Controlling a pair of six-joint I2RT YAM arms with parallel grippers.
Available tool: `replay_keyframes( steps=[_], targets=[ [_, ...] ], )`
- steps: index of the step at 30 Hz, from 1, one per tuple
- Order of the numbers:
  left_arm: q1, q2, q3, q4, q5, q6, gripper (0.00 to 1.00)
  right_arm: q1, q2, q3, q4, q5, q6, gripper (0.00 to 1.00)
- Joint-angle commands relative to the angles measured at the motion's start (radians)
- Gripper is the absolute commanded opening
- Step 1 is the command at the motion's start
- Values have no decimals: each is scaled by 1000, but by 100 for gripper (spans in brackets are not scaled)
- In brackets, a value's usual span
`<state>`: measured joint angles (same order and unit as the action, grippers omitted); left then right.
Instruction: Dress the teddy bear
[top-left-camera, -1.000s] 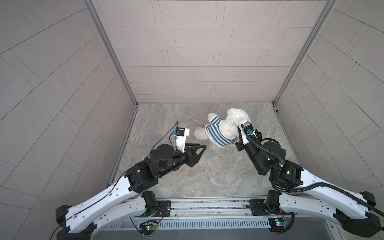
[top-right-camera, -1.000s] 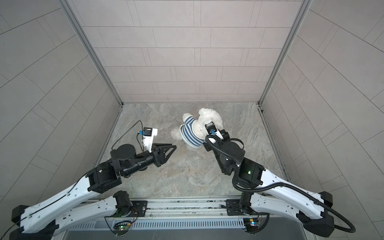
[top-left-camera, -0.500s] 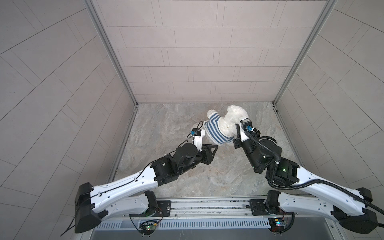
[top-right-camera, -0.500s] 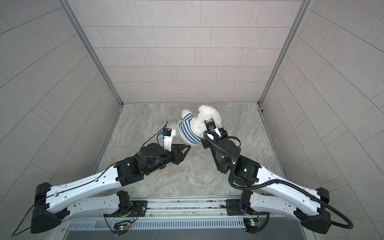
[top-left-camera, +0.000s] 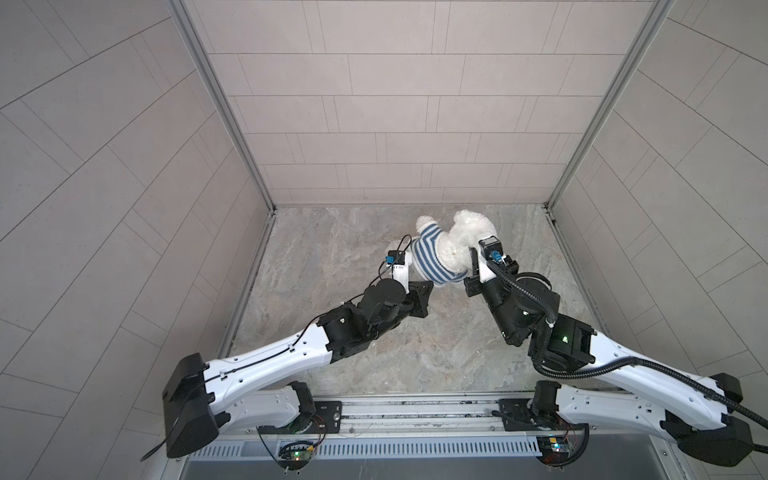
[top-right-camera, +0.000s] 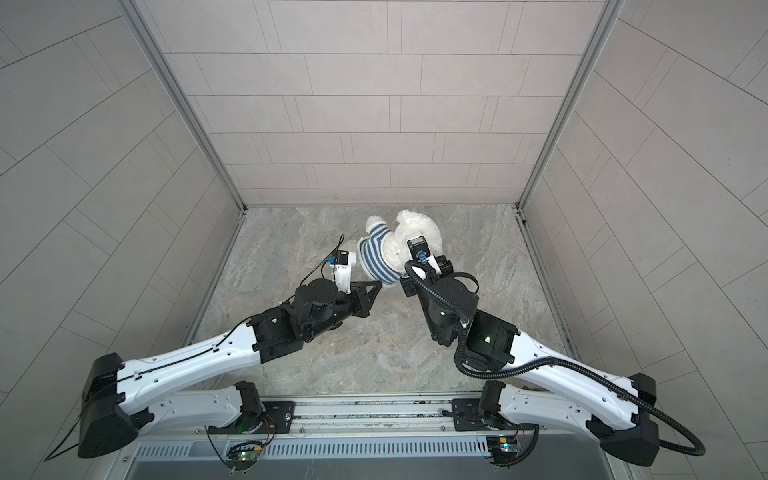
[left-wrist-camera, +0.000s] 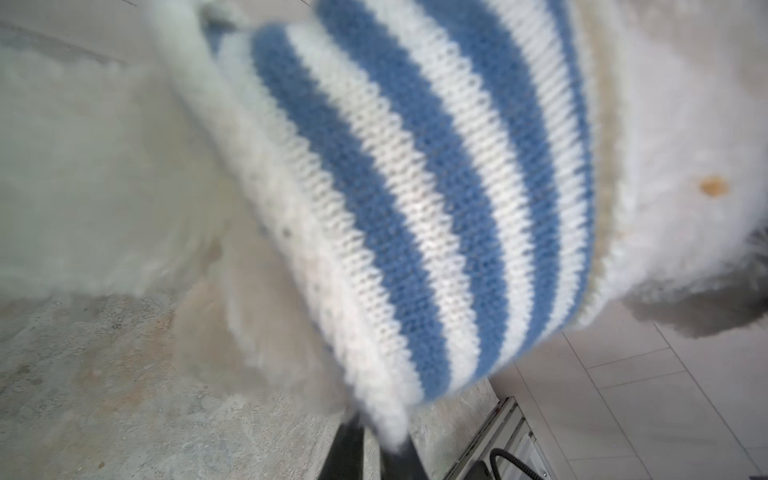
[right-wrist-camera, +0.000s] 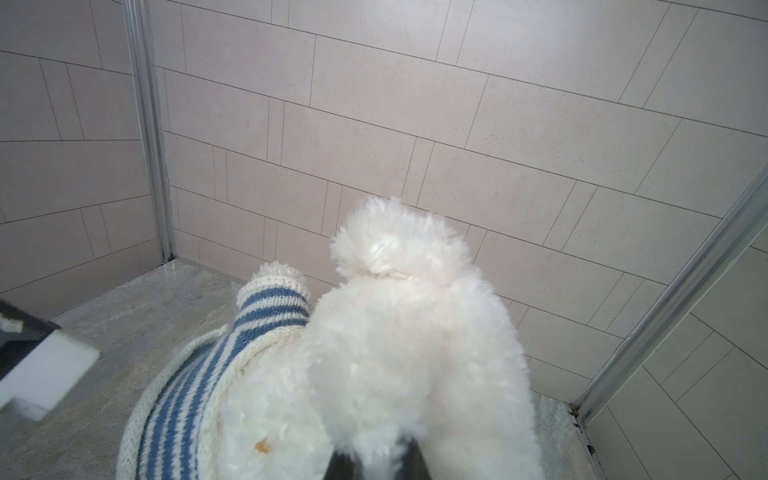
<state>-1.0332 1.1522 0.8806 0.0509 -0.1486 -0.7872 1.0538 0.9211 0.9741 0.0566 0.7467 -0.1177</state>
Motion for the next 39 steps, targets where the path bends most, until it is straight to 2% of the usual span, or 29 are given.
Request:
replay_keyframes(
  steps=[1, 3, 7, 14, 19, 28, 32, 39],
  targets=[
    [11, -7, -11, 33, 10, -10, 3, 5, -37, 4, 55, 23, 11, 0],
    [14, -16, -31, 24, 8, -16, 0, 5, -44, 1, 55, 29, 3, 0],
    [48, -54, -104, 21, 13, -38, 0, 5, -55, 1, 54, 34, -14, 0],
    [120, -139, -176, -22, 15, -5, 0, 5, -65, -16, 41, 37, -2, 0],
    [119, -155, -162, -51, 29, 44, 0, 5, -79, -21, 46, 35, -1, 0],
    [109, -110, -182, 103, 224, 115, 3, 5, -84, -29, 60, 28, 4, 0],
    [103, -74, -186, 84, 231, 146, 2, 5, -74, -32, 68, 32, -5, 0],
    [97, -112, -219, 107, 241, 153, 10, 5, -68, -30, 67, 36, -7, 0]
  ],
)
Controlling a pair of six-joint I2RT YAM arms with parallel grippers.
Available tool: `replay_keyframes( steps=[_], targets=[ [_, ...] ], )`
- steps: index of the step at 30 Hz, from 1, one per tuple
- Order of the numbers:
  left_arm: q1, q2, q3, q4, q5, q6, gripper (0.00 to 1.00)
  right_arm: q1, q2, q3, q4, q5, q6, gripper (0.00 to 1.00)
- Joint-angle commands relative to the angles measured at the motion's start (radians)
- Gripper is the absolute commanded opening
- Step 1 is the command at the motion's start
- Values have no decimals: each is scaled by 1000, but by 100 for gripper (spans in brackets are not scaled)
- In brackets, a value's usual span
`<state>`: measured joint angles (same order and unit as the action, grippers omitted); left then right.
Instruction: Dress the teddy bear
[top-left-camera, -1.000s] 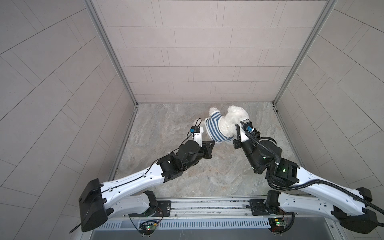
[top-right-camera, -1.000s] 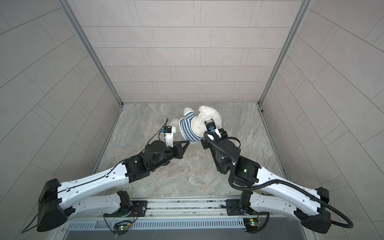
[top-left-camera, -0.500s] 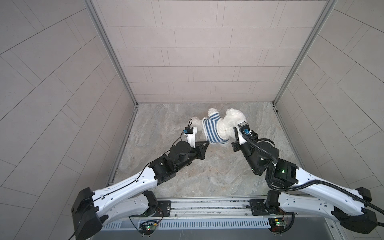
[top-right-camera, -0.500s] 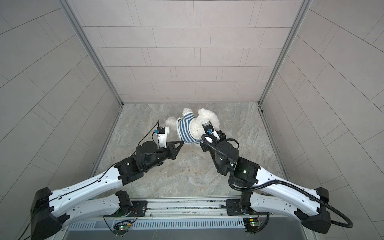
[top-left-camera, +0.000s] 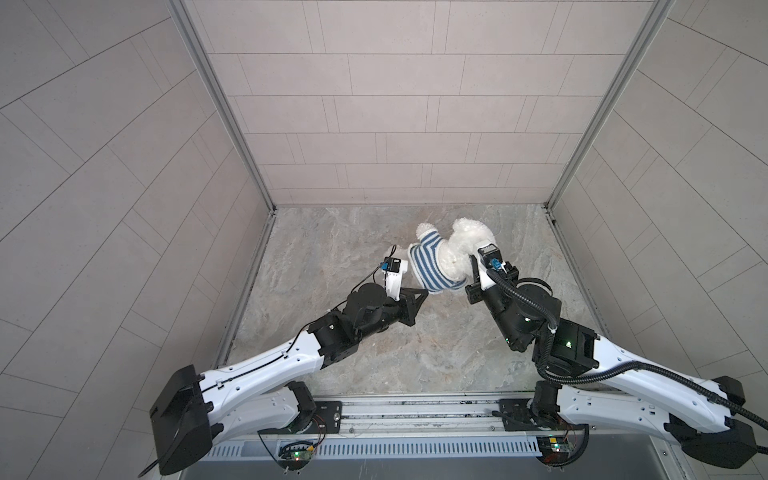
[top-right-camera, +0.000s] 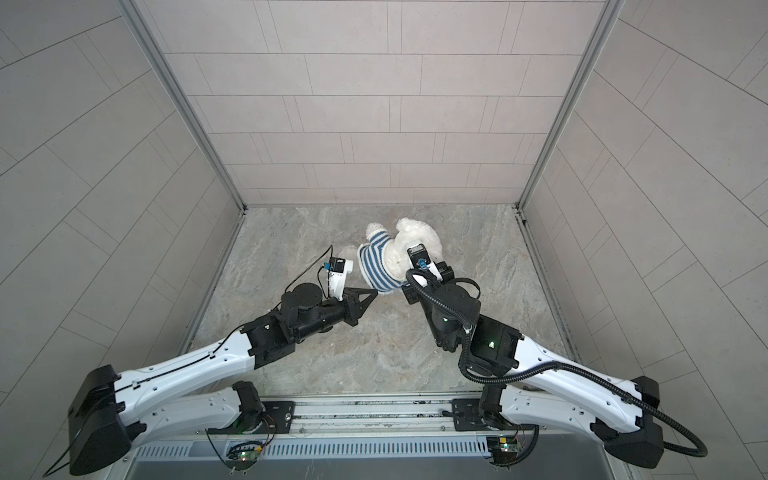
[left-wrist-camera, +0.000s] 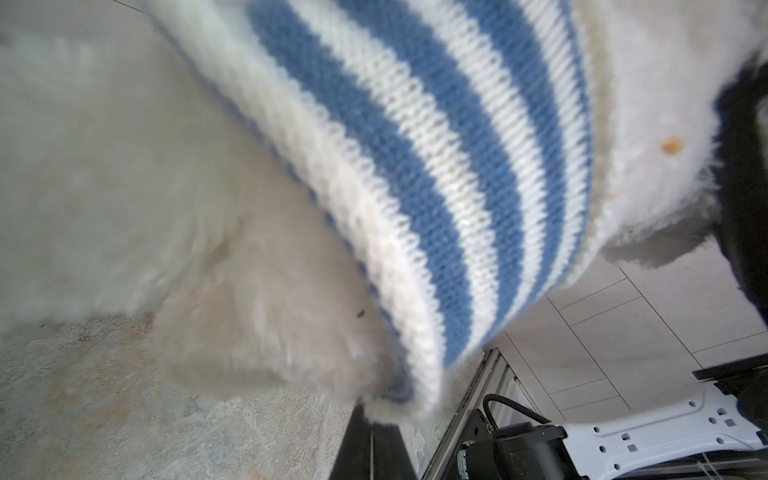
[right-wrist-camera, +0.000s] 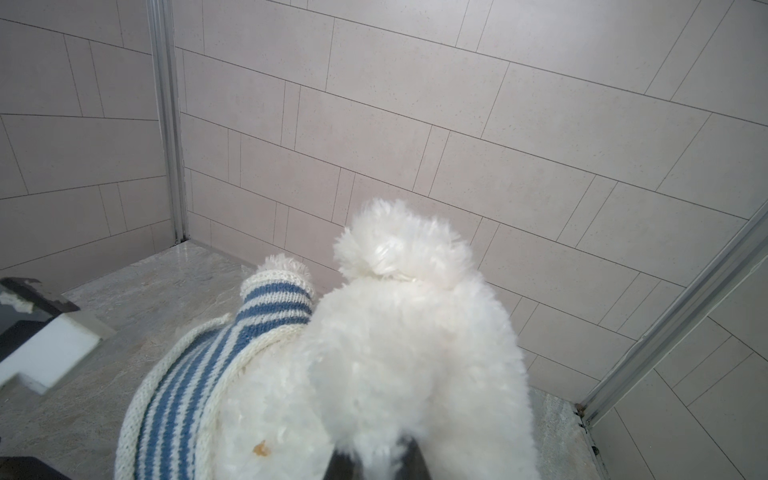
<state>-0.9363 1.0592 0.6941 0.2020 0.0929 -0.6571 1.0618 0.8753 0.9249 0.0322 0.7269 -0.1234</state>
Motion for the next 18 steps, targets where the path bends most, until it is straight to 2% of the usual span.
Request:
replay_keyframes(
  steps=[1, 3, 6, 7, 11, 18],
  targets=[
    [-1, -30, -33, -42, 0, 24, 12, -3, -20, 20, 92, 54, -1, 0],
    [-6, -53, -28, -42, 0, 26, 19, -3, -14, 21, 92, 50, 0, 0],
    [-10, -96, -15, -51, 2, 30, 34, -3, -7, 17, 88, 54, -3, 0],
    [-10, -108, -7, -58, 4, 30, 36, -3, -8, 13, 90, 55, -2, 0],
    [-13, -114, 40, -86, 8, 30, 39, -3, -2, 8, 93, 60, 3, 0],
    [-28, -39, 118, -55, -13, -25, 37, -3, 11, 15, 91, 52, 19, 0]
  ],
)
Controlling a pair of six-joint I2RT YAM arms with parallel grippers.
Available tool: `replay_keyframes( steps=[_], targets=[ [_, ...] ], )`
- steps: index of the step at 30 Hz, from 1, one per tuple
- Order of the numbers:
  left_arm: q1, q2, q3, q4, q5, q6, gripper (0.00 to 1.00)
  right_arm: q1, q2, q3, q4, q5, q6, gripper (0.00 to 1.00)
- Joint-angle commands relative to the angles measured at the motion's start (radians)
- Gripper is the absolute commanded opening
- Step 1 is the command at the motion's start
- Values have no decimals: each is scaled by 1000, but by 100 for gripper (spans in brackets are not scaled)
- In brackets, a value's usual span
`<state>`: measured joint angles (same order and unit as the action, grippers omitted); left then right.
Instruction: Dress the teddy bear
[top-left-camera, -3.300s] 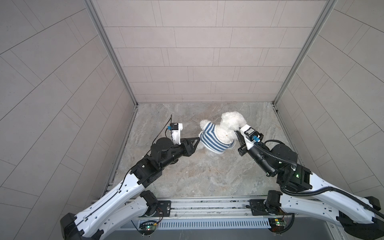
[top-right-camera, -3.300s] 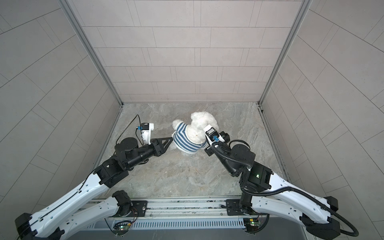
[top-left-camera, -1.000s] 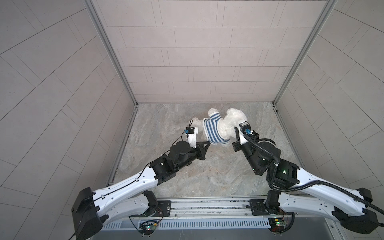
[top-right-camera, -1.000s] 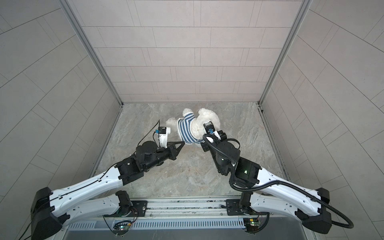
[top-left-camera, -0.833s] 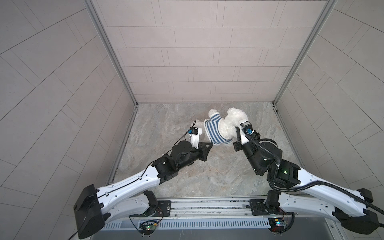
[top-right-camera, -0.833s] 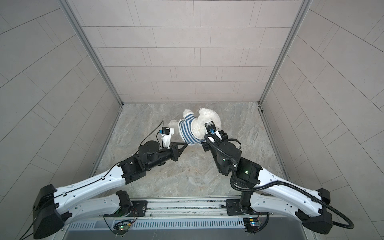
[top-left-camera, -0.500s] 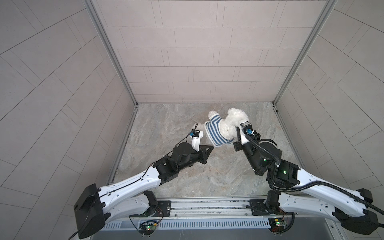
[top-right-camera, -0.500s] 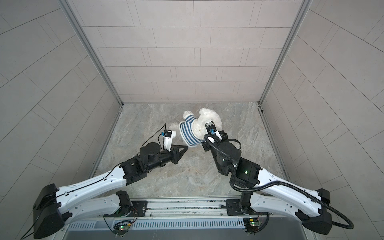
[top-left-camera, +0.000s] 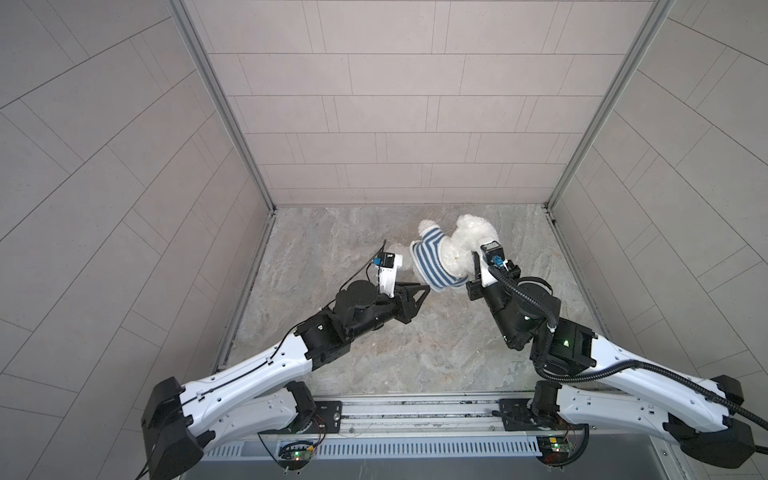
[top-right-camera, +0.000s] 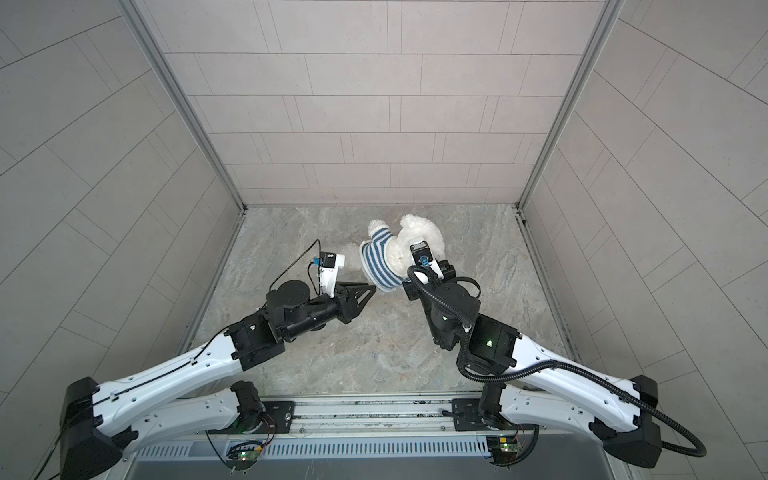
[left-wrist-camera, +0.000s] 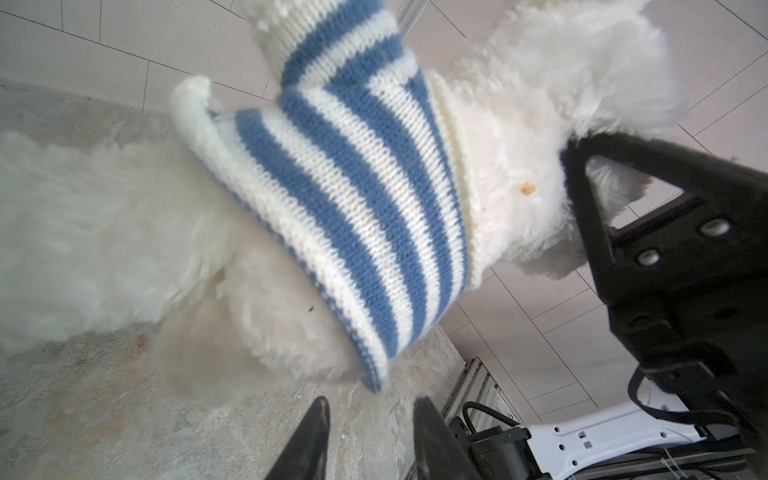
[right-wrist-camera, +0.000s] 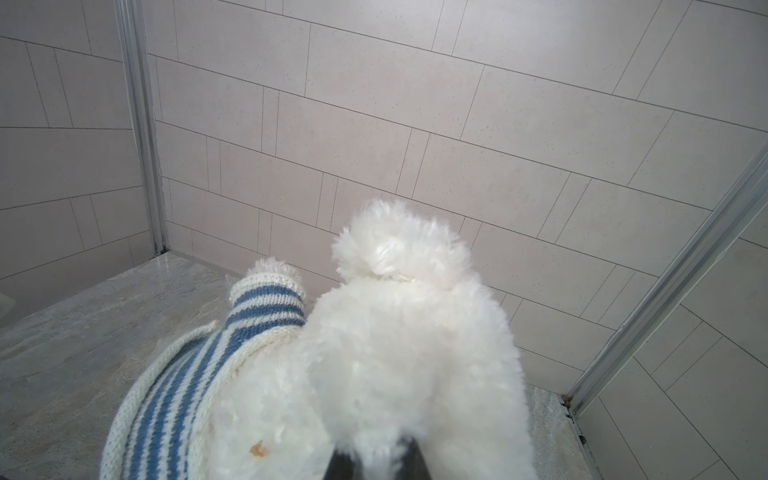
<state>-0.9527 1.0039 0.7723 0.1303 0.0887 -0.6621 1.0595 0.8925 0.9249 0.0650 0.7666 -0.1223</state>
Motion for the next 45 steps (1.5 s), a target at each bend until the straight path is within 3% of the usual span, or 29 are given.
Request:
replay_keyframes(
  steps=[1, 8, 12, 14, 26, 41, 45],
  targets=[
    [-15, 27, 50, 16, -12, -22, 37, -1, -7, 14, 56, 11, 16, 0],
    [-18, 96, 88, -12, -68, -85, 28, -1, -15, 7, 55, 11, 21, 0],
    [-17, 110, 87, -10, -73, -102, 12, -1, -24, 2, 50, 17, 14, 0],
    [-17, 102, 76, -18, -77, -105, 10, -1, -29, -3, 51, 21, 9, 0],
    [-17, 34, 19, -99, -98, -83, 9, -1, -41, -15, 65, 33, -11, 0],
    [19, 1, -56, -126, -137, -76, 0, -1, -71, -27, 59, 39, -12, 0],
    [52, 1, -80, -81, -83, -119, 0, -1, -68, -26, 60, 32, -11, 0]
  ],
)
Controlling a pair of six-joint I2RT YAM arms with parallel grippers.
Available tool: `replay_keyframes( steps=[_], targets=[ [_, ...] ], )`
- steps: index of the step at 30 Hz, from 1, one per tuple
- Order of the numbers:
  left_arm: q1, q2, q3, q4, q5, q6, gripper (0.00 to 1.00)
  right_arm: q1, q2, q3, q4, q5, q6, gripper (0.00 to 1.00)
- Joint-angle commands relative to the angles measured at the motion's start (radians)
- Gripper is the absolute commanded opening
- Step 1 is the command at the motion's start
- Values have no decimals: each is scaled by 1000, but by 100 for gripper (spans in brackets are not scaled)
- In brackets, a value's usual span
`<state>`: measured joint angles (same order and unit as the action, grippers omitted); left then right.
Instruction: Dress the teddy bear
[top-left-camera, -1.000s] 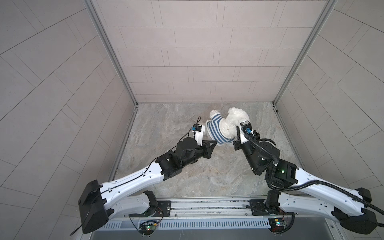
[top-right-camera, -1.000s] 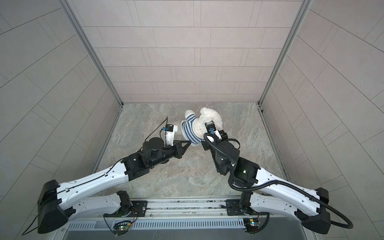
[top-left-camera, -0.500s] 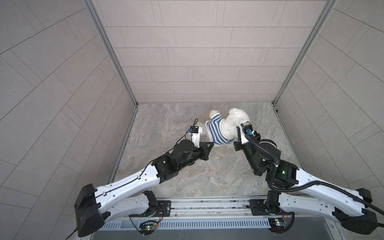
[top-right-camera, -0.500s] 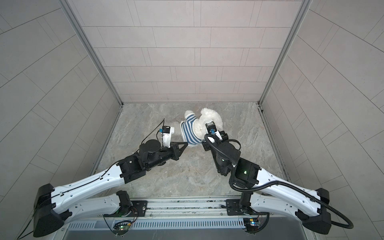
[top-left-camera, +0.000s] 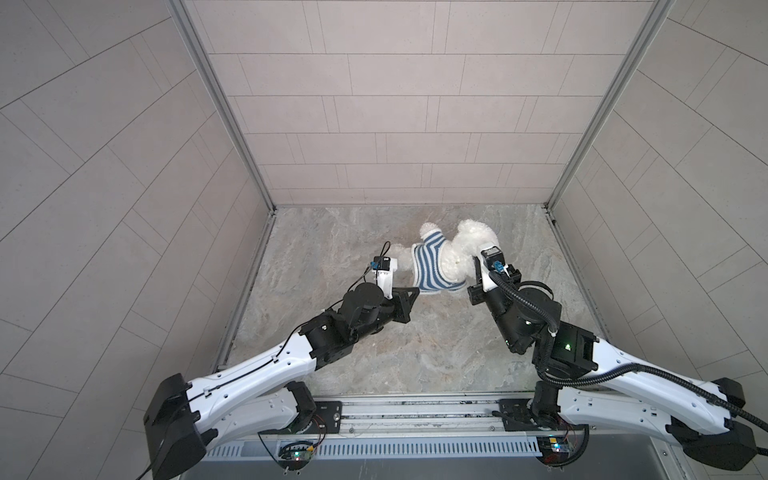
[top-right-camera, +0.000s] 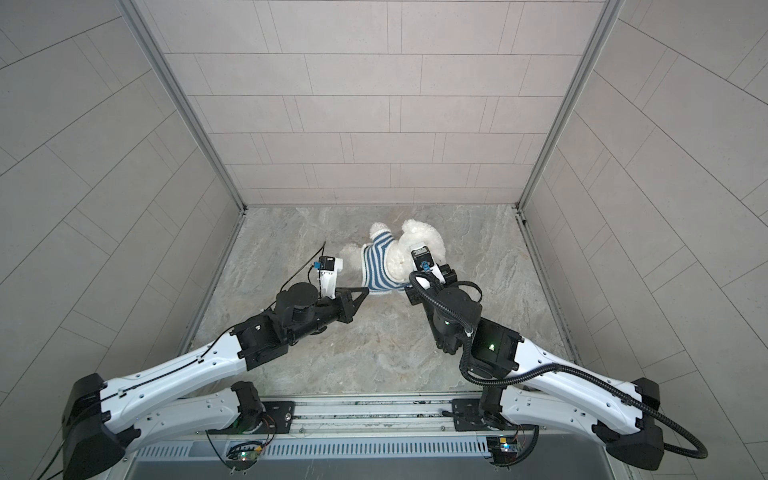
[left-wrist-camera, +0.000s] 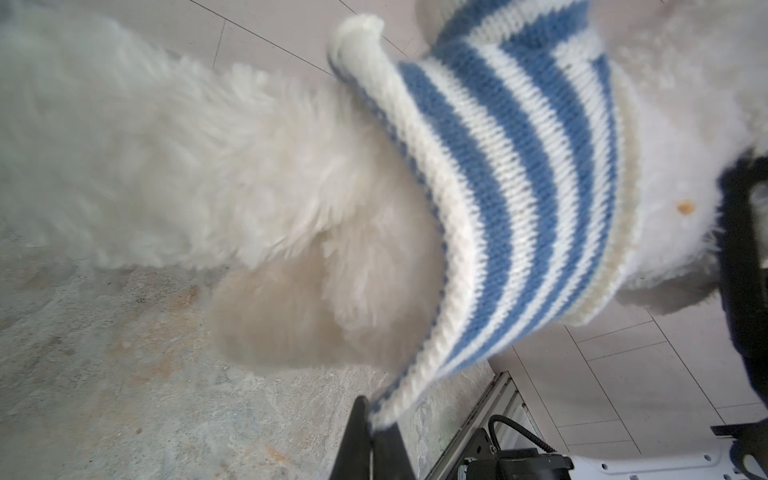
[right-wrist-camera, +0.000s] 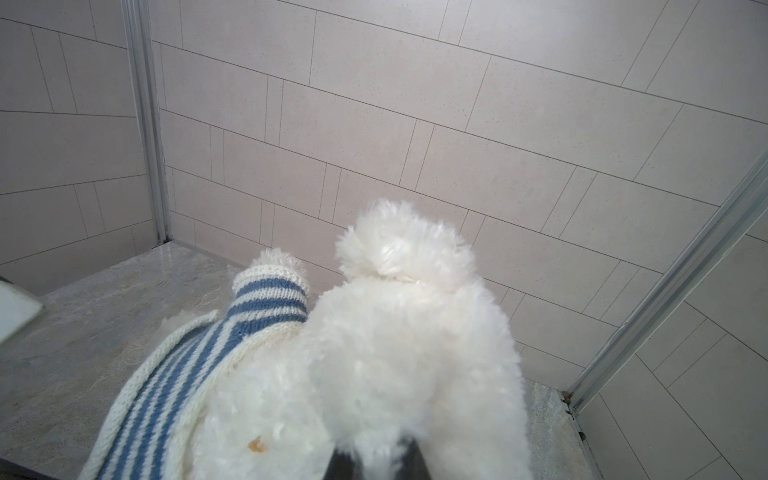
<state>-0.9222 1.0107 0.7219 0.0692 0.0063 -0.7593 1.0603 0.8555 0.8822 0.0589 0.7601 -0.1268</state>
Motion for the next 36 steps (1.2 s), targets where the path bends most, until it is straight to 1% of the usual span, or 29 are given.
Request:
replay_keyframes(
  steps=[1, 3, 7, 8, 10, 13, 16, 20, 21, 24, 28, 30, 32, 36],
  targets=[
    [23, -2, -31, -8, 8, -26, 0, -2, -29, 19, 64, 31, -6, 0],
    [19, 6, -32, 17, 28, -33, 0, -2, -24, 22, 62, 16, -6, 0],
    [15, -14, -42, 48, 32, -15, 0, -2, -6, 22, 76, -16, -13, 0],
    [14, -22, -43, 49, 30, -5, 2, -2, -1, 24, 75, -26, -17, 0],
    [15, -36, -42, 43, 29, 22, 7, -2, 9, 38, 65, -48, -20, 0],
    [15, -60, -47, 37, 41, 60, 17, -2, 17, 53, 54, -68, -21, 0],
    [16, -89, -52, 27, 62, 98, 24, -2, 22, 53, 51, -76, -16, 0],
    [16, -138, -54, -21, 105, 160, 41, -5, 17, 57, 42, -98, -25, 0],
    [16, -156, -56, -36, 114, 174, 43, -6, 15, 60, 39, -107, -30, 0],
    [16, -203, -40, -106, 128, 212, 47, -10, 4, 71, 9, -133, -43, 0],
    [18, -234, 51, -297, 91, 256, 52, -13, 6, 91, -21, -173, -62, 0],
    [24, -222, 101, -369, 68, 244, 53, -15, 9, 91, -16, -195, -73, 0],
    [35, -195, 140, -390, 68, 203, 54, -16, 15, 96, -14, -205, -79, 0],
    [38, -166, 153, -287, 81, 121, 55, -19, 36, 115, -21, -228, -86, 0]
  ],
)
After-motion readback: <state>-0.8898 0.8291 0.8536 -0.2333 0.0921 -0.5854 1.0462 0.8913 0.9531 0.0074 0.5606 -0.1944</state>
